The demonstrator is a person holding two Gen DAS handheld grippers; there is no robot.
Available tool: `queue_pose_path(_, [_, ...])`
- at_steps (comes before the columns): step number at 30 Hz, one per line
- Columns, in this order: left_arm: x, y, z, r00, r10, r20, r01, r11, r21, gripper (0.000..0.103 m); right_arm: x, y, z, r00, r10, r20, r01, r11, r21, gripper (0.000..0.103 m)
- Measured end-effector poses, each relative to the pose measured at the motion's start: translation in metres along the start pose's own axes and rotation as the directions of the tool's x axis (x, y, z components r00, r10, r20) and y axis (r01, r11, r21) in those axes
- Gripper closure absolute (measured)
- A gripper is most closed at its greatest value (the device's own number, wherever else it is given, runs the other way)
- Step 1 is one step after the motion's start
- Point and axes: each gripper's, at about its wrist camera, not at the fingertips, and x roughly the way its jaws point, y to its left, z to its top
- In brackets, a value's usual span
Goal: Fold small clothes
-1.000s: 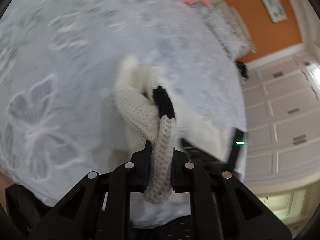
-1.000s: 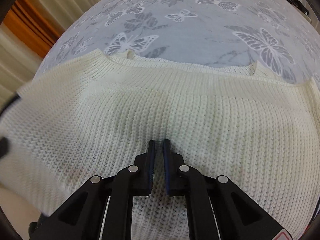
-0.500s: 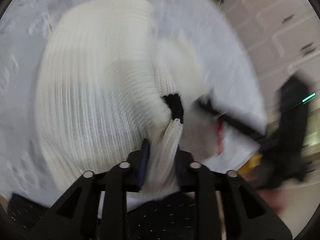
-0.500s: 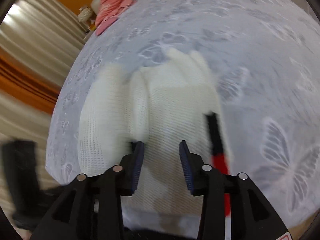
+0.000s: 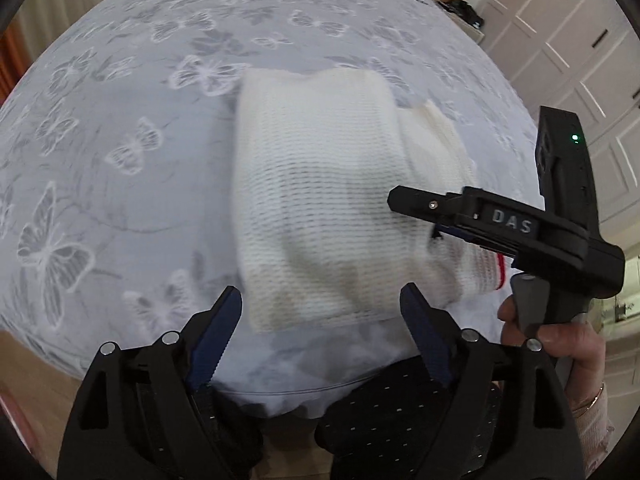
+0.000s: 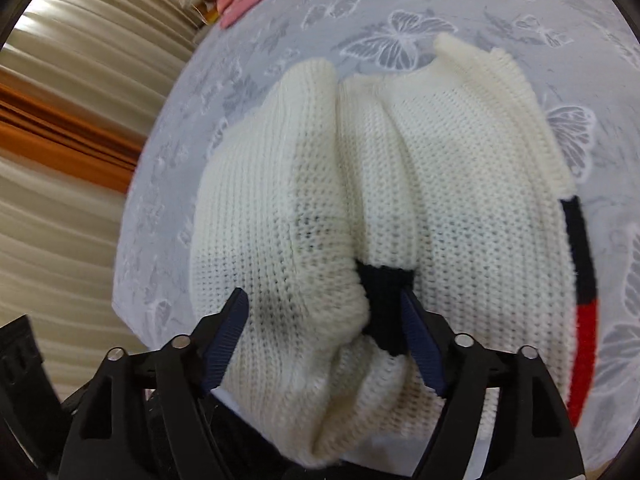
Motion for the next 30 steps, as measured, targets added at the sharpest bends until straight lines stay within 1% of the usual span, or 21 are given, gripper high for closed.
queue_pose_path(3, [0.002,0.006,0.002,1.000,0.008,0.001,-0.008,1.000,-0.015,0.024,0.006,0.008,0.000,0.998,-0.056,-0.001,0.056,0.998,-0.024,0.026])
queue_pose_path(7, [-0.005,0.012,-0.008,1.000,0.019,0.005,-0.019,1.000,-0.003,0.023,0.006,0.008,0.000,0.993,-0.119,0.002,0.119,0.992,-0.040,0.026])
queue_pose_path(9, [-0.006,0.013,-0.007,1.000,0.014,0.002,-0.014,1.000,0.003,0.023,0.002,0.006,-0.002,0.991,-0.130,0.014,0.130,0.991,-0.023,0.025])
queue_pose_path(10, [-0.006,0.013,-0.008,1.000,0.013,0.005,-0.013,1.000,0.007,0.023,0.001,0.004,-0.003,0.991,-0.130,0.016,0.130,0.991,-0.009,0.023])
queue_pose_path(13, [-0.007,0.012,-0.011,1.000,0.024,0.009,-0.025,0.999,0.020,0.023,0.009,-0.003,-0.007,0.994,-0.112,-0.002,0.112,0.994,0.015,0.023])
queue_pose_path(14, [-0.006,0.012,-0.011,1.000,0.026,0.008,-0.027,0.999,0.022,0.023,0.010,-0.002,-0.008,0.994,-0.113,0.003,0.113,0.994,0.006,0.034])
queue_pose_path(15, [-0.006,0.012,-0.011,1.000,0.028,0.005,-0.028,0.999,0.022,0.023,0.010,0.001,-0.009,0.995,-0.095,0.012,0.095,0.995,-0.008,0.044])
queue_pose_path(16, [-0.005,0.013,-0.012,1.000,0.027,0.003,-0.027,0.999,0.020,0.023,0.010,0.003,-0.010,0.997,-0.076,0.010,0.076,0.997,-0.011,0.063])
queue_pose_path(17, [-0.006,0.014,-0.012,1.000,0.026,0.002,-0.026,1.000,0.018,0.023,0.009,0.005,-0.010,0.998,-0.062,0.013,0.062,0.998,-0.005,0.072])
queue_pose_path(20, [-0.004,0.018,-0.014,0.999,0.032,-0.005,-0.032,0.999,0.007,0.021,0.000,0.015,-0.003,0.999,-0.028,0.042,0.029,0.999,-0.017,0.078])
queue_pose_path(21, [-0.003,0.021,-0.015,0.999,0.033,-0.010,-0.033,0.999,0.001,0.021,-0.008,0.020,-0.001,0.999,-0.003,0.054,0.005,1.000,-0.024,0.079])
queue_pose_path(23, [-0.003,0.023,-0.017,0.999,0.035,-0.015,-0.035,0.999,-0.001,0.021,-0.028,0.036,0.006,0.994,0.049,0.098,-0.043,0.997,-0.057,0.080])
queue_pose_path(25, [-0.002,0.025,-0.020,0.999,0.037,-0.022,-0.036,0.999,0.005,0.020,-0.063,0.050,0.013,0.981,0.106,0.160,-0.092,0.992,-0.092,0.081])
queue_pose_path(26, [-0.002,0.026,-0.021,0.999,0.036,-0.024,-0.036,0.999,0.008,0.020,-0.074,0.051,0.013,0.977,0.109,0.181,-0.091,0.990,-0.105,0.081])
queue_pose_path(27, [-0.002,0.027,-0.023,0.999,0.041,-0.025,-0.041,0.999,0.011,0.020,-0.086,0.049,0.013,0.974,0.098,0.206,-0.074,0.990,-0.120,0.081])
queue_pose_path(28, [-0.001,0.028,-0.024,0.999,0.044,-0.026,-0.043,0.999,0.011,0.020,-0.091,0.043,0.013,0.974,0.079,0.214,-0.054,0.991,-0.121,0.081])
queue_pose_path(29, [0.000,0.029,-0.025,0.999,0.045,-0.028,-0.044,0.999,0.009,0.020,-0.089,0.033,0.013,0.977,0.052,0.206,-0.030,0.994,-0.108,0.081])
queue_pose_path(30, [0.002,0.030,-0.026,0.998,0.042,-0.036,-0.042,0.999,0.002,0.020,-0.078,0.015,0.013,0.985,0.020,0.171,-0.008,0.998,-0.069,0.081])
